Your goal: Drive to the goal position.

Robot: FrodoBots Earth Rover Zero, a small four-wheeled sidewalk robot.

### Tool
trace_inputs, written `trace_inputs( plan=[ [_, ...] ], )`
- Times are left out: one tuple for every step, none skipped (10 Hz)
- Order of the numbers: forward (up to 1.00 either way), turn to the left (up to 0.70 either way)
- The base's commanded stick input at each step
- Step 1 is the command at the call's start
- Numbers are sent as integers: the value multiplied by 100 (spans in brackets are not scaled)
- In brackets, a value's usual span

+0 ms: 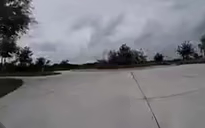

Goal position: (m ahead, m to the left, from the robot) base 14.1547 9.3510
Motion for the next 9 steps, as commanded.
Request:
trace_inputs(
  plan=[
    [85,0],
    [85,0],
    [85,0],
    [85,0],
    [85,0],
    [85,0],
    [85,0],
    [85,0],
    [85,0]
  ],
)
